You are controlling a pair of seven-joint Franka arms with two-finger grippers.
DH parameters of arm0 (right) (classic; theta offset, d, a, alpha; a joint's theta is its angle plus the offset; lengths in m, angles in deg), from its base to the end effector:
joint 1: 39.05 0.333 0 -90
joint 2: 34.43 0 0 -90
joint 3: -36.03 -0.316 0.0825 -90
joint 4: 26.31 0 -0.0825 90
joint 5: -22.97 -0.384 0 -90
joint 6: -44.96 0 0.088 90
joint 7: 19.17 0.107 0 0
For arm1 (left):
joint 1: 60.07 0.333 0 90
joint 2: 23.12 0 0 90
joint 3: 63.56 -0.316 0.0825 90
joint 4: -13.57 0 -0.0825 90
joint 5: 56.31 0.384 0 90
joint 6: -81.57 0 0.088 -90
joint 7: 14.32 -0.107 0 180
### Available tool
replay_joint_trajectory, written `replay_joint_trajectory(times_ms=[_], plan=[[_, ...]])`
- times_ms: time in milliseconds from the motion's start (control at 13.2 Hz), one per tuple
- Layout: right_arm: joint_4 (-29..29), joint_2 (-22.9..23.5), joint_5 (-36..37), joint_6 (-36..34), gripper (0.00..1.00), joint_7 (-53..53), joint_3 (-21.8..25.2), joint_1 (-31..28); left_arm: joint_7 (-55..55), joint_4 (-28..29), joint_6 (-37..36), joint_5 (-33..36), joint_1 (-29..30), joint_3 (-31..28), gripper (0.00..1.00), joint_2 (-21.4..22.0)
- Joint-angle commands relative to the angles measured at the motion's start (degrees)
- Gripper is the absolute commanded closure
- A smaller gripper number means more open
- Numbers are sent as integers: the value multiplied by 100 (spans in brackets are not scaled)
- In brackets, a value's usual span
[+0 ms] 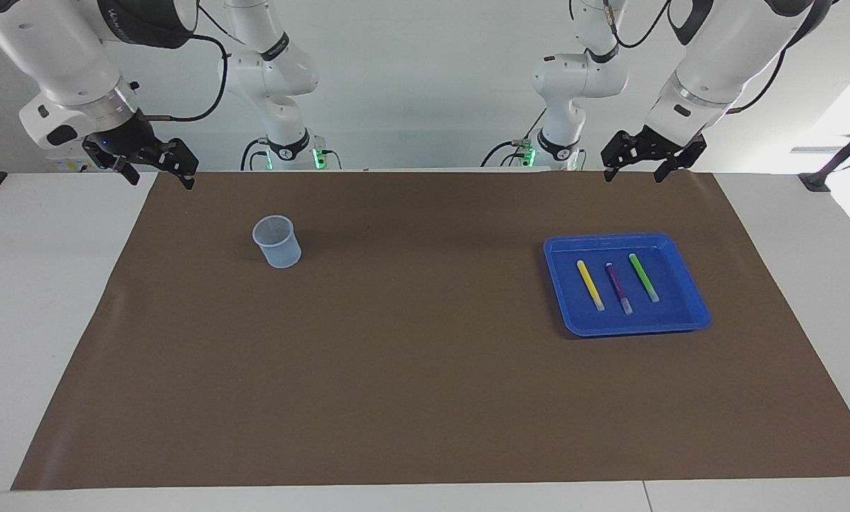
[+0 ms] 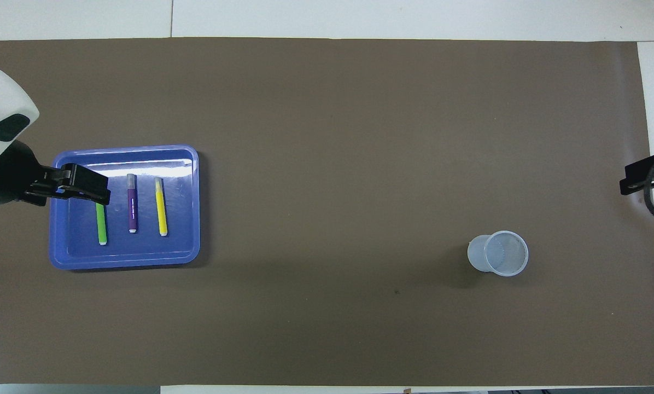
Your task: Right arm passes pens to left for tray arrangement
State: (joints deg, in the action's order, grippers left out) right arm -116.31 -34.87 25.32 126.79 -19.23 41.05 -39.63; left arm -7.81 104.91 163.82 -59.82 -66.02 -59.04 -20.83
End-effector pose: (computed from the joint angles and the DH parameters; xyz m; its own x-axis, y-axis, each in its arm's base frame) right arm 0.5332 -0.0573 0.6173 0.9857 -0.1014 -0.1345 -0.0968 -0.9945 0.0402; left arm 0.5169 -0.1038 0.6244 0.9894 -0.0756 -0.1241 -0.0706 -0.9965 0.0443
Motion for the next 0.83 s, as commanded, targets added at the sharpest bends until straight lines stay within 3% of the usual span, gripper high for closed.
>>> replay_joint_trajectory(times_ms=[0,759], plan=[[-52,-69,-121,-53,0,15,-1,-39,70,94,28,-9,-46,-56,0,105],[-52,-69,-121,-53,0,14,-1,-39,52,120,203,8,68,-83,0,96]])
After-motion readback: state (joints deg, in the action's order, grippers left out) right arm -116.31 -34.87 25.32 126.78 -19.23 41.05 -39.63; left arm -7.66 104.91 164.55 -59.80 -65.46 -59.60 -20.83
